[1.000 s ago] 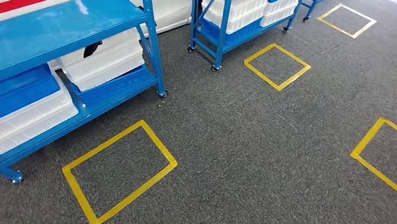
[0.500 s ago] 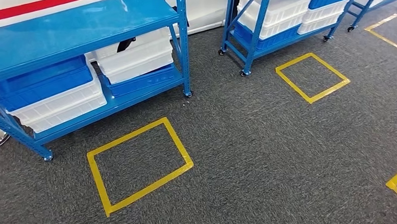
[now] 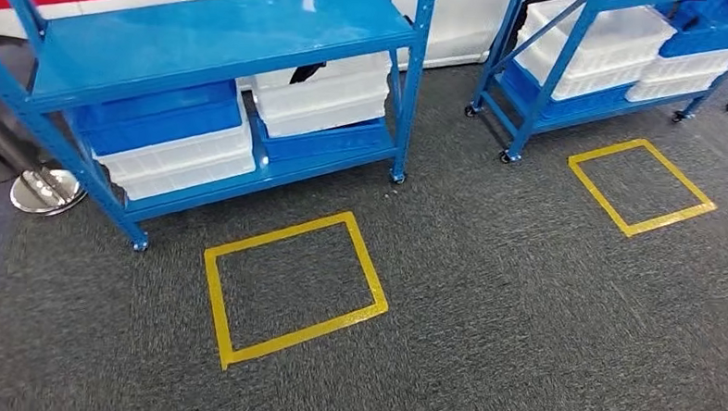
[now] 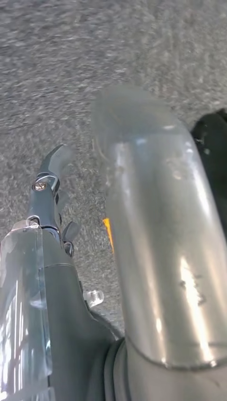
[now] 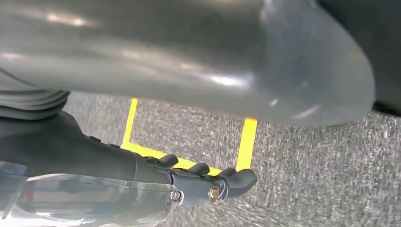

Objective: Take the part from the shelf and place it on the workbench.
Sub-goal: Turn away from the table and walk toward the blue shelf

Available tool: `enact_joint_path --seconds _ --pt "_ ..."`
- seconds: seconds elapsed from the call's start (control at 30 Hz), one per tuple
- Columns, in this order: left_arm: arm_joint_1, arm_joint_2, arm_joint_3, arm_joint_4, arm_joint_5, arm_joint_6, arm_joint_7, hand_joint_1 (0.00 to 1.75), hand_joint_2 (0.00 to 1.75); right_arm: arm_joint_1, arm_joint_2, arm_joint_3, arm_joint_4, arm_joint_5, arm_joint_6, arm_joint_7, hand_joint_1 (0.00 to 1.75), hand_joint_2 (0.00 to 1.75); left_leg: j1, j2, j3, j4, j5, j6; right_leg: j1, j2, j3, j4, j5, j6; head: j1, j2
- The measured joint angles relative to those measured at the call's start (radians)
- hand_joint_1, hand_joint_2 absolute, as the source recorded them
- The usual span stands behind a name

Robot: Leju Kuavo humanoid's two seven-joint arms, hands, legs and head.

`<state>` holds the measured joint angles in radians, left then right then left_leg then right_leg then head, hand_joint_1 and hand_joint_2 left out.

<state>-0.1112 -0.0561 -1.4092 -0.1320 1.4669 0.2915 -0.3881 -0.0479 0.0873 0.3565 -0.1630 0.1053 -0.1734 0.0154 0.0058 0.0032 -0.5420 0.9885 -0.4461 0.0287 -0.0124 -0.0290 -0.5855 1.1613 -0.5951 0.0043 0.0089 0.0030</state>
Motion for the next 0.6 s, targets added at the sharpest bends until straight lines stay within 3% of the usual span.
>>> enact_joint_path --seconds 0.07,0.1,0.13,0.17,0.23,0.3,0.37,0.43,0.5,0.57,0.6 --pt "-0.001 0.000 -0.001 0.000 0.000 -0.003 0.004 0.00 0.00 0.002 -0.001 0.000 0.001 0.000 0.002 0.004 0.00 0.00 -0.001 -0.026 -0.002 0.001 0.002 0.002 -0.002 0.021 -0.058 0.111 -0.039 0.004 0.001 0.000" --pt "0.000 0.000 -0.001 0.000 0.001 -0.005 0.008 0.00 0.00 0.002 -0.001 0.000 0.001 0.000 0.003 0.004 0.00 0.00 -0.001 -0.040 -0.001 0.002 0.001 0.002 -0.003 0.023 -0.071 0.127 -0.031 0.006 0.001 0.000" --pt "0.001 0.000 -0.001 0.000 0.001 -0.007 0.013 0.00 0.00 0.003 -0.001 0.000 0.001 0.001 0.004 0.005 0.00 0.00 0.000 -0.055 -0.001 0.004 0.001 0.001 -0.004 0.026 -0.065 0.104 -0.004 0.006 0.001 0.000" --pt "0.001 0.000 -0.001 0.000 0.001 -0.010 0.017 0.00 0.00 0.003 -0.002 0.000 0.001 0.002 0.004 0.005 0.00 0.00 0.001 -0.070 0.000 0.007 -0.001 -0.002 -0.006 0.034 -0.044 0.048 0.037 0.006 0.001 0.000" --pt "0.001 0.000 -0.001 0.000 0.001 -0.014 0.022 0.00 0.00 0.002 -0.002 0.000 0.001 0.004 0.004 0.006 0.00 0.00 0.001 -0.095 -0.004 0.018 -0.006 -0.010 -0.010 0.075 0.007 -0.078 0.099 0.004 0.001 0.000" --pt "0.000 0.000 -0.001 0.000 0.002 -0.016 0.025 0.00 0.00 0.001 -0.003 0.001 0.001 0.006 0.004 0.006 0.00 0.00 0.002 -0.116 -0.012 0.025 -0.009 -0.023 -0.011 0.104 0.024 -0.125 0.111 0.000 0.001 0.000" --pt "0.001 0.001 -0.001 0.000 0.002 -0.015 0.028 0.00 0.00 0.000 -0.003 0.003 0.001 0.006 0.006 0.006 0.00 0.00 0.004 -0.132 -0.019 0.026 -0.008 -0.036 -0.009 0.089 0.024 -0.127 0.112 -0.009 0.002 0.000" --pt "0.001 0.002 -0.002 0.000 0.002 -0.012 0.039 0.00 0.00 0.001 -0.004 0.005 0.001 0.007 0.019 0.005 0.00 0.00 0.004 -0.093 -0.032 0.053 -0.025 -0.046 -0.009 0.063 0.028 -0.133 0.114 -0.023 -0.001 0.000" --pt "0.000 0.002 -0.002 0.000 0.002 -0.009 0.054 0.00 0.00 0.003 -0.008 0.006 0.002 0.007 0.038 0.004 0.00 0.00 0.004 -0.031 -0.078 0.152 -0.083 -0.053 -0.008 0.034 0.029 -0.136 0.113 -0.034 -0.008 0.000" --pt "-0.001 0.002 -0.002 0.000 0.003 -0.010 0.066 0.00 0.00 0.005 -0.013 0.007 0.002 0.008 0.051 0.003 0.00 0.00 0.007 -0.012 -0.138 0.279 -0.140 -0.059 -0.005 0.004 0.028 -0.136 0.111 -0.039 -0.011 0.000" --pt "-0.001 0.001 -0.002 0.000 0.003 -0.011 0.070 0.00 0.00 0.006 -0.016 0.007 0.002 0.008 0.054 0.003 0.00 0.00 0.008 -0.011 -0.152 0.309 -0.145 -0.061 -0.004 -0.011 0.028 -0.136 0.110 -0.039 -0.011 0.000"
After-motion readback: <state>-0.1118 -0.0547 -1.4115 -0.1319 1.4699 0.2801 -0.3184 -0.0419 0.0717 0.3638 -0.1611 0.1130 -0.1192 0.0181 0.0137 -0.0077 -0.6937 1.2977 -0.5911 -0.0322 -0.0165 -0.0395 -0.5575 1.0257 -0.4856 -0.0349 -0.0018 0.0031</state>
